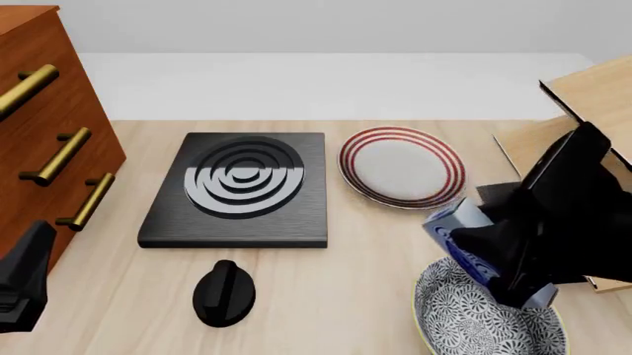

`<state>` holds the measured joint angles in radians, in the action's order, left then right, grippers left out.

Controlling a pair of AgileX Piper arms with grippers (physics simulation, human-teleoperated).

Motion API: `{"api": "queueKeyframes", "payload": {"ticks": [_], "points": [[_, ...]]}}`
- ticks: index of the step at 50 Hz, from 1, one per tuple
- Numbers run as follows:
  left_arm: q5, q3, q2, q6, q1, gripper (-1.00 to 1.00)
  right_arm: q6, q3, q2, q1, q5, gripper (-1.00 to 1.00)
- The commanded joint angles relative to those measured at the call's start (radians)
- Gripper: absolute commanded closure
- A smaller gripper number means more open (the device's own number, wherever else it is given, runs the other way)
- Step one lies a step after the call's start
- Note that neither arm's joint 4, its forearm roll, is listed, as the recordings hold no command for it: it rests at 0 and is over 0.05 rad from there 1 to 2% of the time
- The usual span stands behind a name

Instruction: Pick up the cream cheese and put it in the bowl.

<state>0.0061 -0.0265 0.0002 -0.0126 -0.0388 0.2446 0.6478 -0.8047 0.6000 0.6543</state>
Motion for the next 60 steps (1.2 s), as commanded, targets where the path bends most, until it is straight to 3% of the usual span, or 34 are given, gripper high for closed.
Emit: {"api": "queueKeyframes", "payload": {"ticks": [1,41,60], "points": [[0.004,-0.004,0.000,0.003,-0.002,-1.00,-0.052,-0.074,0.024,0.000,-0.052,1.00],[-0.005,0.014,0.000,0.010,-0.006,-1.00,-0.116,-0.295,0.044,-0.048,-0.217,1.00],[0.001,0.009,0.000,0.012,-0.005,-1.00,-0.133,-0.317,0.049,-0.046,-0.235,1.00]]}}
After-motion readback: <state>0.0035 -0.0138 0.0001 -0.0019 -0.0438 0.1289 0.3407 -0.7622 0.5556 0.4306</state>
